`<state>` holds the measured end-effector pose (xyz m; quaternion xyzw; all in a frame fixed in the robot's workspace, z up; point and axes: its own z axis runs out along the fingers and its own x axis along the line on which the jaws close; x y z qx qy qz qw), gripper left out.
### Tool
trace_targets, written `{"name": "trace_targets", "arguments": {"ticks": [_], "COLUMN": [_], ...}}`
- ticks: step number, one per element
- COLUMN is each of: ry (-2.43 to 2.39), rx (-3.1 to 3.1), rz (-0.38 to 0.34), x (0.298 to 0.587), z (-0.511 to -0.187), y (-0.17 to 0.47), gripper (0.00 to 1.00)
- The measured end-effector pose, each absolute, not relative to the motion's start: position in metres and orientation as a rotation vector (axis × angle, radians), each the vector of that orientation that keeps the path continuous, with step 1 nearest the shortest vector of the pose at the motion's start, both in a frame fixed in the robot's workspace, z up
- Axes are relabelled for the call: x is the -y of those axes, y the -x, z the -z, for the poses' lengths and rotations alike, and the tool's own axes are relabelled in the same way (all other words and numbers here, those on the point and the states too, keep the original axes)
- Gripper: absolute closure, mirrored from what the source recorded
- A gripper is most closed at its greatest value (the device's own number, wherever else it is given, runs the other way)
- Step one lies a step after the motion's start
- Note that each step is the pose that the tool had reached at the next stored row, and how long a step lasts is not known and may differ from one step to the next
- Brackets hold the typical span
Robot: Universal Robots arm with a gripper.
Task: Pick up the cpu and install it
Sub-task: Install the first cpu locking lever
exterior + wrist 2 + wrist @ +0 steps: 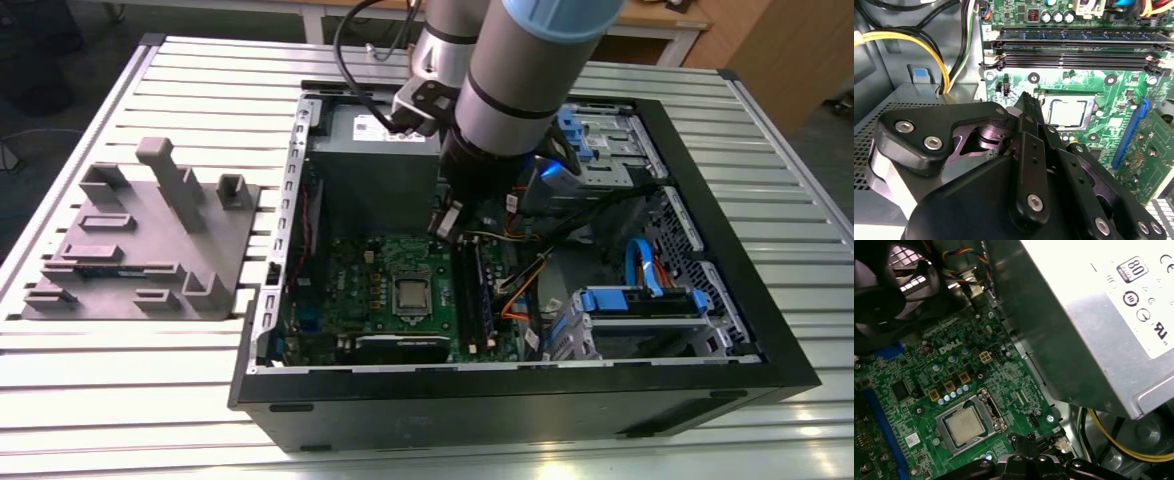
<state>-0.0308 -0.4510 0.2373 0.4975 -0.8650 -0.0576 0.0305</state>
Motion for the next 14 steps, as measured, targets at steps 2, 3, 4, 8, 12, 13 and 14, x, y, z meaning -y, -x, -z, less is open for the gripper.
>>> {"name": "trace_targets", "arguments": {"ticks": [2,3,4,8,12,13,14], "ry": [-1.536,-1.537,-1.537,-1.537,-1.537,-1.537,-1.537], "rx": [2.664,2.664,2.664,2.664,2.664,2.664,2.664], "rz": [0.177,0.177,0.177,0.177,0.177,0.177,0.177], "x": [0.4531,0.4536,0.4538,0.454,0.454,0.4541,0.4541], "z": [-0.2373,-0.2373,-0.2374,-0.2374,-0.2373,-0.2374,-0.2373], "y": [0.0308,0.0309,0.0309,0.0308,0.0308,0.0308,0.0308], "gripper": [0.9,0.9,0.9,0.9,0.9,0.9,0.9]}}
